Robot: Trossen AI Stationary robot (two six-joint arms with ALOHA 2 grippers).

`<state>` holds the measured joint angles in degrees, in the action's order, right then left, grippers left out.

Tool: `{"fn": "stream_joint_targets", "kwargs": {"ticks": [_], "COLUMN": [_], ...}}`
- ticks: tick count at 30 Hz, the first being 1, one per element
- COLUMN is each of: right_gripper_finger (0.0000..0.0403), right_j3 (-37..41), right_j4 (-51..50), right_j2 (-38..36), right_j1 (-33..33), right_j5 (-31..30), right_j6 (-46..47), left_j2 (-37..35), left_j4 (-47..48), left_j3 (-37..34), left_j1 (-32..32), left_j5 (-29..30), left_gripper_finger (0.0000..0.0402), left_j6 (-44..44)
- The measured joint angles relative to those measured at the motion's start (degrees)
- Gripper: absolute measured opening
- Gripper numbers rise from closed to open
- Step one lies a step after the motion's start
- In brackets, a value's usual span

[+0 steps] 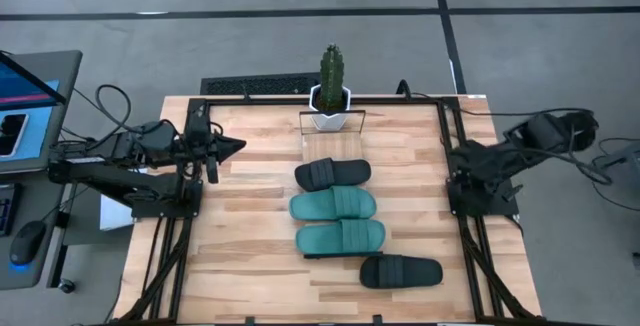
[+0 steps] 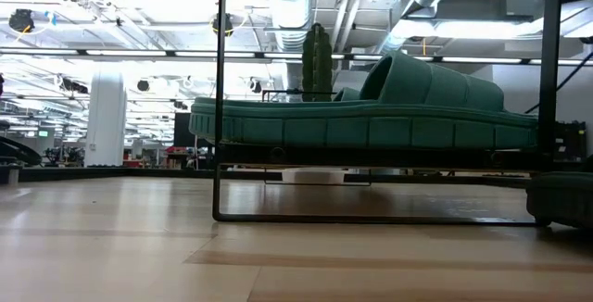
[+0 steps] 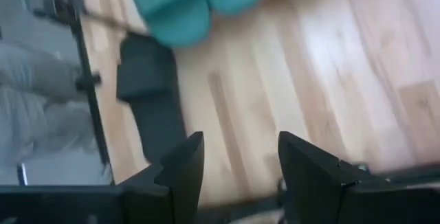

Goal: Pick and place slides into the shelf
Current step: Put the black slipper on the shelf

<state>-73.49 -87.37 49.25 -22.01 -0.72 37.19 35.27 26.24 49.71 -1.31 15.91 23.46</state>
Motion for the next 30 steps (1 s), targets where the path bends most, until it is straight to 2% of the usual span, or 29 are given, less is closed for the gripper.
{"fn": "stream_joint_targets", "kwargs": {"ticks": [3,7,10,16,21,26,30], "right_gripper_finger": [0.0177,0.0177,0.0177,0.0177,0.0177,0.0177,0.0177], "right_j3": [0.02,0.35,3.97,17.97,29.58,36.69,38.21], "right_j4": [-2.17,-1.62,0.71,15.07,30.54,44.91,49.41], "right_j2": [-0.11,-0.19,-0.81,-3.91,-3.38,1.59,8.27], "right_j1": [-5.32,-13.04,-19.02,-30.92,-38.45,-42.19,-41.96], "right_j5": [0.36,-2.06,-4.34,-7.71,-10.49,-13.34,-13.24], "right_j6": [3.15,6.62,9.37,19.11,35.34,47.18,51.2], "left_j2": [-0.02,-0.02,-0.02,-0.02,-0.02,-0.02,-0.02], "left_j4": [0.0,-0.01,0.0,-0.16,-0.09,0.11,0.26], "left_j3": [0.0,0.0,0.0,0.0,0.0,0.0,0.0], "left_j1": [-0.02,-0.01,0.0,-0.01,-0.02,-0.01,-0.02], "left_j5": [0.43,0.47,0.47,2.34,2.5,1.22,0.88], "left_gripper_finger": [0.0,0.0,0.0,0.0,0.0,0.0,0.0], "left_j6": [0.21,2.35,2.58,3.21,3.22,2.13,2.62]}}
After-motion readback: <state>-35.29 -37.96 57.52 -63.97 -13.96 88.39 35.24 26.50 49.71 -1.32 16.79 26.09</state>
